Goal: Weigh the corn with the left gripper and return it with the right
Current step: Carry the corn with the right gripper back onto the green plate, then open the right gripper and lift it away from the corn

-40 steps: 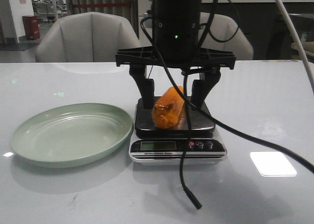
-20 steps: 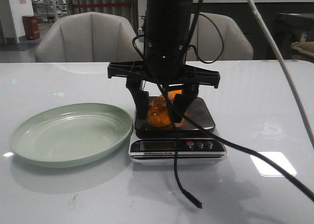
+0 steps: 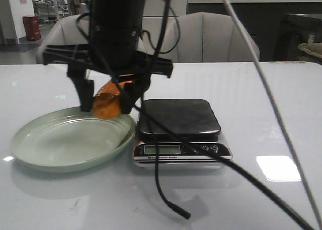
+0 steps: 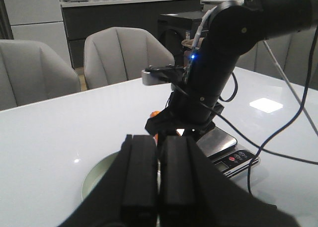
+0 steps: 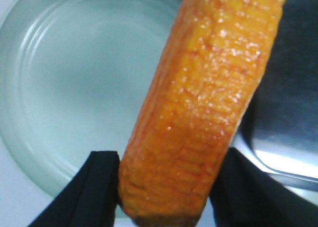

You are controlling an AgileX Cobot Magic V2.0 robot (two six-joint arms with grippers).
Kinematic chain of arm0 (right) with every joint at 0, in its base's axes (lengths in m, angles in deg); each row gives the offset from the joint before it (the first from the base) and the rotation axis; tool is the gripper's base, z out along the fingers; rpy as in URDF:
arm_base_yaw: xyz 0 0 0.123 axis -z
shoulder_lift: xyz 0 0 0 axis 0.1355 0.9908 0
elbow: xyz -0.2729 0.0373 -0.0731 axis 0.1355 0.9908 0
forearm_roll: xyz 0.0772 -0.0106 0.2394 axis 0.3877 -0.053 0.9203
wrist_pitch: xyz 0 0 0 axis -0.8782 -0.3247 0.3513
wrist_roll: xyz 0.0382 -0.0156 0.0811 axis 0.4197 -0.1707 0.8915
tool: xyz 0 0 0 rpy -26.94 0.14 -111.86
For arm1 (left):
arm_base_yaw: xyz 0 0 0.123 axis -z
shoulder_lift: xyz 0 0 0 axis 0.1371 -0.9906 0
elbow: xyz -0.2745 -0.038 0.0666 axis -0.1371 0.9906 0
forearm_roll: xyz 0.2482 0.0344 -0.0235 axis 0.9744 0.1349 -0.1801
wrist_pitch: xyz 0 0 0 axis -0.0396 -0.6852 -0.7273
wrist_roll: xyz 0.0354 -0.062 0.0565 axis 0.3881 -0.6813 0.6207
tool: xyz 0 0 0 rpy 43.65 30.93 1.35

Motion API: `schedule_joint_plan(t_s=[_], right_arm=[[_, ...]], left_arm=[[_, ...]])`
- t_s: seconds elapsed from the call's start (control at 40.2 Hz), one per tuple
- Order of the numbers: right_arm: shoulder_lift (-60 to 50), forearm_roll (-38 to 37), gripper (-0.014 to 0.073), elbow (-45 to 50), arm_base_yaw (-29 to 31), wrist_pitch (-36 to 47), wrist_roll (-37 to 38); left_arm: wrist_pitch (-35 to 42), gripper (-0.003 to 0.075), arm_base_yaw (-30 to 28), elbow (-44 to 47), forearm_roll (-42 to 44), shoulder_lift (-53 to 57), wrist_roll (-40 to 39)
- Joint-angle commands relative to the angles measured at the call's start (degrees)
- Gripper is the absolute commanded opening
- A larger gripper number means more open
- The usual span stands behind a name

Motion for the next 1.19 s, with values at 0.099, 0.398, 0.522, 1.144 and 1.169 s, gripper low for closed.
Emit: schedule_joint_plan(t_s=[0.099,0.398,0.522,1.144,1.169], right_arm=[[0.06,0.65,0.0146,-2.10,-3.08,5.80,-1.41],[5.10,7.37,0.0342,-6.84,-4.12,4.52,-9.10],[5.46,7.38,0.0528,-8.24,-4.13,3.07,-9.10],[-9.81,6.67,0.0597,-10.37,5.77,-10.42,-26.33],[-10.77,6.73,0.0597,-9.96,6.52,-10.87,-27.15]], left_arm=[[4.67,0.0114,-0.12,-1.29,0.22,-0.13,-0.29],[4.67,0.0114,-0.12,-1.29,0.22,-0.13,-0.29],[4.67,0.0114,-0.12,-1.29,0.22,-0.13,-0.29],[4.56,0.0114,-0.12,-1.29,0.22,-0.13,-0.29],[4.56,0.0114,-0.12,-1.29,0.22,-0.13,-0.29]])
